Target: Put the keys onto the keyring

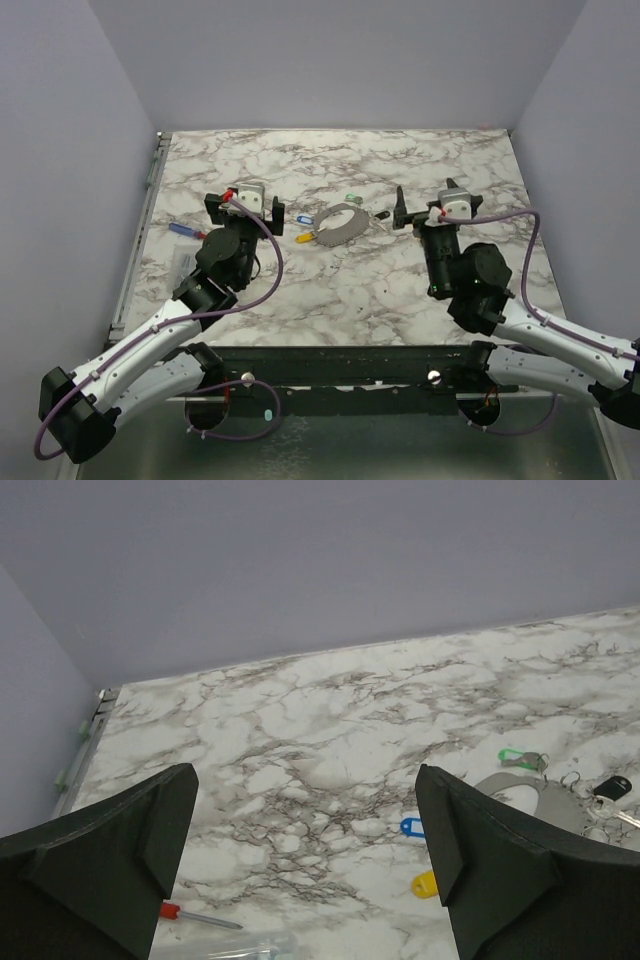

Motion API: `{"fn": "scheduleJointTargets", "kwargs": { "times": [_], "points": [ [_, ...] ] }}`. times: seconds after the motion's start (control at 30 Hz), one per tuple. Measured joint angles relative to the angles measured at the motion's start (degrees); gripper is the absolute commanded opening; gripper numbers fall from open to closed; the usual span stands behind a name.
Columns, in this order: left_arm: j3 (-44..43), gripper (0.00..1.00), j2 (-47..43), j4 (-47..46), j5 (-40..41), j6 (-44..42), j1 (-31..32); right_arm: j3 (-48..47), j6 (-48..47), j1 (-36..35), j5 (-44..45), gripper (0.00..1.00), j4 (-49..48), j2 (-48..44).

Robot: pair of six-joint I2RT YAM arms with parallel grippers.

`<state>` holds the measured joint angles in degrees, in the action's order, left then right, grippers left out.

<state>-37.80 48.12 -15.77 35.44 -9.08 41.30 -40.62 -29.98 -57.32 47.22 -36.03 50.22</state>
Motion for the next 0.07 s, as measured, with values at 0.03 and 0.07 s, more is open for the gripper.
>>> {"fn": "scheduleJointTargets", "kwargs": {
  "times": [0.03,0.07],
  "points": [
    [0.00,0.98,0.00,0.00,0.00,0.00,0.00,0.00,0.04,0.00,-0.15,1.00,0.17,0.13],
    [0.02,0.98,0.00,0.00,0.00,0.00,0.00,0.02,0.04,0.00,-0.15,1.00,0.15,0.35]
  ]
}}
